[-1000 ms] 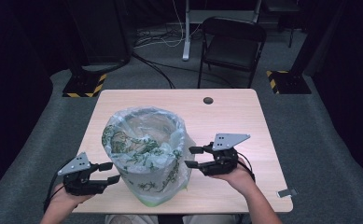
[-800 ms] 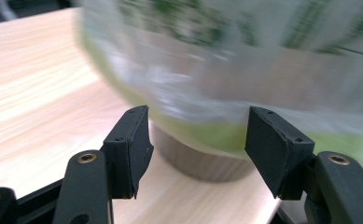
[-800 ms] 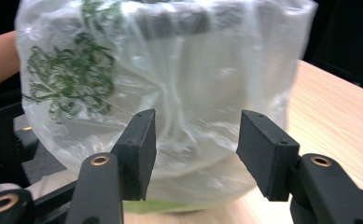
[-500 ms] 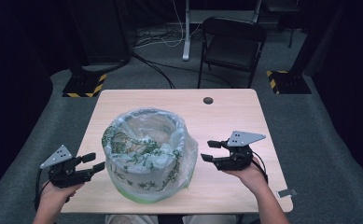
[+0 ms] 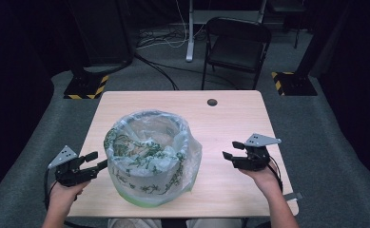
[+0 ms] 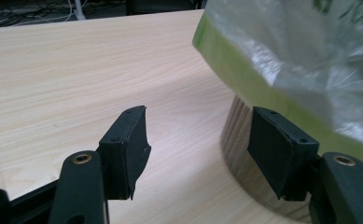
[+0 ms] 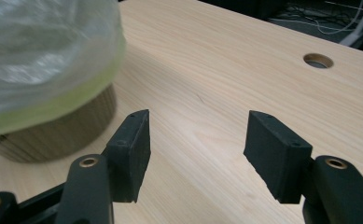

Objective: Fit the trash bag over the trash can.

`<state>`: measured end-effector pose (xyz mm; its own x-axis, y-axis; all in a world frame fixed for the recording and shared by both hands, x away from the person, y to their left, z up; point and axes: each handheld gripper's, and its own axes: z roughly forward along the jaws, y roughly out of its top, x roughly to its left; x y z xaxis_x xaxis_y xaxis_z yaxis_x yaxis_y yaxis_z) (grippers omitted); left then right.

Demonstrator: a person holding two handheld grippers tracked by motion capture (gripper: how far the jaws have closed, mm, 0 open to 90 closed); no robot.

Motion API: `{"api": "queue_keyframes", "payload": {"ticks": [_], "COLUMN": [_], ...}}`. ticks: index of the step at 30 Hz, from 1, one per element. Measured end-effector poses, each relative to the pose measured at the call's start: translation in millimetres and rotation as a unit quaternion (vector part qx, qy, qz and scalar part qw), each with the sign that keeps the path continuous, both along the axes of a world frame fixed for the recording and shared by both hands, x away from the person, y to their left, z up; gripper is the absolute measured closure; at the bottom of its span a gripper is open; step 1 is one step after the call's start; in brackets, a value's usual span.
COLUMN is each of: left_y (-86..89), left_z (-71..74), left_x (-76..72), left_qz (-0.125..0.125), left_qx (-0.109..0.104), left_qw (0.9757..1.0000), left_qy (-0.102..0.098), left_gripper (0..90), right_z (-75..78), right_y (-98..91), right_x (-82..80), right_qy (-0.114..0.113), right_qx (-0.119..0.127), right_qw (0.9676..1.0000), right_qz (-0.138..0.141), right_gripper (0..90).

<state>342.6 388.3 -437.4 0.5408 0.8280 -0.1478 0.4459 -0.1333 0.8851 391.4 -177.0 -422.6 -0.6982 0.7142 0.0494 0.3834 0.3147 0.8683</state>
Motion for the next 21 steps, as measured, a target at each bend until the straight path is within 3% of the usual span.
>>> {"api": "queue_keyframes", "payload": {"ticks": [8,15,21], "left_y": [0.1,0.2,2.0], "left_z": [-15.0,-27.8,-37.7], "left_x": [2.3,4.1,7.7], "left_qz": [0.003,0.009,0.012], "left_qx": [0.027,0.020,0.016], "left_qw": [0.9996,0.9997,0.9996], "left_qy": [0.013,0.011,0.022], "left_gripper": [36.1,35.2,35.1], "right_z": [-18.8,-33.5,-43.3], "right_y": [-11.6,-21.5,-23.6], "right_x": [2.7,1.7,-3.1], "right_qy": [0.017,0.031,0.033], "right_qx": [-0.007,-0.010,-0.020], "right_qw": [0.9995,0.9985,0.9985], "right_qz": [-0.025,-0.043,-0.039], "right_gripper": [37.8,35.7,34.5]}}
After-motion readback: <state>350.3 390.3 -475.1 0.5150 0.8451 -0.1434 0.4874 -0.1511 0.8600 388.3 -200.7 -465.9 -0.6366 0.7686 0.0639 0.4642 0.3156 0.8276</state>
